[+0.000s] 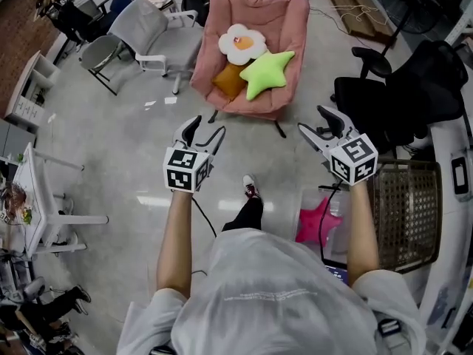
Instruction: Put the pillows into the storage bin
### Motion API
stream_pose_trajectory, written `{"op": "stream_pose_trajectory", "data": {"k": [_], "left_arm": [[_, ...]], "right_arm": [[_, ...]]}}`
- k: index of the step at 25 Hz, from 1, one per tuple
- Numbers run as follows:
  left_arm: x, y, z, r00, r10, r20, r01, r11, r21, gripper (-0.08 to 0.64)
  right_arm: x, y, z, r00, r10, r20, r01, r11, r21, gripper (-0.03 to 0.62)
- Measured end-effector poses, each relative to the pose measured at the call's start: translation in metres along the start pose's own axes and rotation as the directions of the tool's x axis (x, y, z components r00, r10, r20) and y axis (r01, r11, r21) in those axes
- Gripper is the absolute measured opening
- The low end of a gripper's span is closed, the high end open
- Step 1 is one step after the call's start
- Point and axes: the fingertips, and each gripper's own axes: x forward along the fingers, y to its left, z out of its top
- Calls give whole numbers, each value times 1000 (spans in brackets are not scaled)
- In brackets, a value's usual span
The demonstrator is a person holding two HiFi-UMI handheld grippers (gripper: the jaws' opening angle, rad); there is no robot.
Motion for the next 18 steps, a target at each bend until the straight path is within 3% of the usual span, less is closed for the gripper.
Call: {"op": "stream_pose_trajectory", "data": {"k": [9, 14, 18], "left_arm": [[134, 83, 10, 993, -104, -47, 103, 994, -26, 296], [200, 118, -1, 982, -161, -101, 154, 985, -77, 296], [246, 140, -17, 969, -196, -151, 177, 976, -130, 296]], "right_arm": [[115, -105, -3, 985, -101, -139, 104, 994, 17, 292], [173, -155, -18, 959, -162, -233, 192, 975, 109, 301], [211, -187, -39, 944, -167, -286, 224, 958, 180, 316]]}}
